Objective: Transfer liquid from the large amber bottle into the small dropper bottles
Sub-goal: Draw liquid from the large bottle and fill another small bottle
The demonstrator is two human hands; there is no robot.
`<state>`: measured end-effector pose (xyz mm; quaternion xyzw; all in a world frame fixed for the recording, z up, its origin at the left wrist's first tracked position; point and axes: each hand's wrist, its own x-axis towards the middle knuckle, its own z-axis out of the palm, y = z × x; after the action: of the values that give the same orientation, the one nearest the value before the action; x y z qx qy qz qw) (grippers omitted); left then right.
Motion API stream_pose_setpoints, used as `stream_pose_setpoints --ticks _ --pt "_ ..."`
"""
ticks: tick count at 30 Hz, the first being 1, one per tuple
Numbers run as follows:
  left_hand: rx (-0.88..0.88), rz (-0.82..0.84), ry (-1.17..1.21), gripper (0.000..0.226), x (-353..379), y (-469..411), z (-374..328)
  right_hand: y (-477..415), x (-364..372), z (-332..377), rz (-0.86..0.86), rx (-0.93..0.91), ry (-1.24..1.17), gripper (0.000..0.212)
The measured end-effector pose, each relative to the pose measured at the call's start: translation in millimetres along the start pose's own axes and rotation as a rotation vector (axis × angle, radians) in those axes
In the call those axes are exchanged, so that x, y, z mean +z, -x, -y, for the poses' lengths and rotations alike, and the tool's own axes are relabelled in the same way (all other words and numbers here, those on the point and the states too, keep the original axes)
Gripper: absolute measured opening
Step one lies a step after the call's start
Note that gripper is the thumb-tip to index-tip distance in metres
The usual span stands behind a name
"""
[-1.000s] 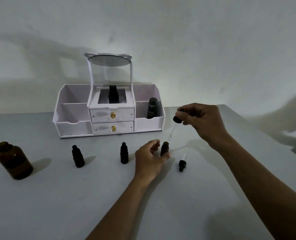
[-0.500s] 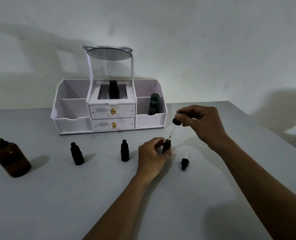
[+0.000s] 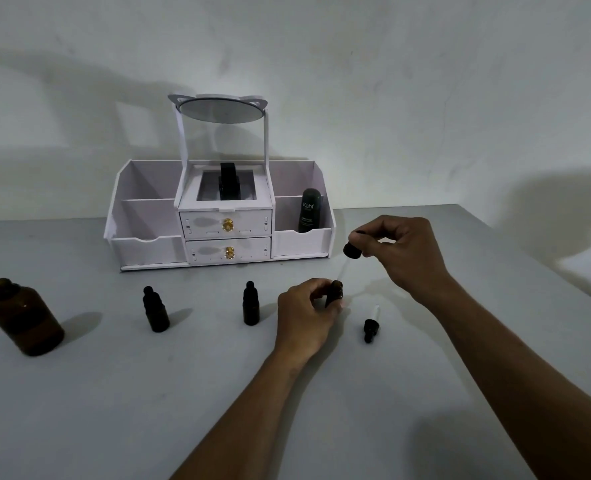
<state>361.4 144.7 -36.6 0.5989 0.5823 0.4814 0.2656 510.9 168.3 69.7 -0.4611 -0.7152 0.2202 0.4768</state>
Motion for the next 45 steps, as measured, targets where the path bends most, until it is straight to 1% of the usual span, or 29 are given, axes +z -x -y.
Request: stream_pose_setpoints --ticks 5,11,15,17,19,21,24,26,31,35,39,45 --pt "0.013 -0.011 0.023 0.032 -0.8 0.1 1.0 -0.2 1.8 1.8 0.013 0.004 -0.012 0.009" --pt "0.014 0.004 0.022 0.034 -1.0 1.3 -0.6 0.0 -1.0 5.5 0.021 0.018 -0.051 0.004" --pt "-0.024 0.032 0.042 0.042 -3.2 4.0 -2.2 -3.1 -8.9 20.7 -0.016 -0.024 -0.033 0.006" --pt "-0.068 0.044 0.065 0.051 -7.8 9.3 -4.4 -5.5 -14.5 34.9 -0.049 -0.053 -0.035 0.007" --pt "-0.122 0.071 0.111 0.054 -16.5 18.0 -4.6 -7.9 -17.8 50.4 -0.072 -0.085 -0.060 0.005" --pt "-0.160 0.106 0.157 0.050 -27.6 31.4 -3.7 -7.8 -17.1 67.5 -0.067 -0.132 -0.109 0.003" --pt "-0.193 0.101 0.190 0.038 -56.2 54.7 0.6 -4.0 0.1 95.6 -0.009 -0.200 -0.202 0.010" --pt "-0.210 0.071 0.194 0.033 -80.5 68.6 7.5 1.9 17.8 113.4 0.067 -0.226 -0.264 0.011" --pt "-0.275 -0.083 0.167 0.032 -159.7 99.6 35.3 13.9 81.0 151.5 0.206 -0.279 -0.367 0.011" --pt "-0.323 -0.242 0.162 0.033 -223.6 117.3 55.1 15.2 133.1 176.3 0.251 -0.258 -0.409 0.010" --pt "-0.365 -0.414 0.164 0.038 -272.1 122.3 75.5 10.7 177.4 198.7 0.306 -0.252 -0.456 0.010" --pt "-0.370 -0.554 0.117 0.049 -314.7 112.8 95.9 1.8 230.4 219.4 0.313 -0.236 -0.489 0.009"
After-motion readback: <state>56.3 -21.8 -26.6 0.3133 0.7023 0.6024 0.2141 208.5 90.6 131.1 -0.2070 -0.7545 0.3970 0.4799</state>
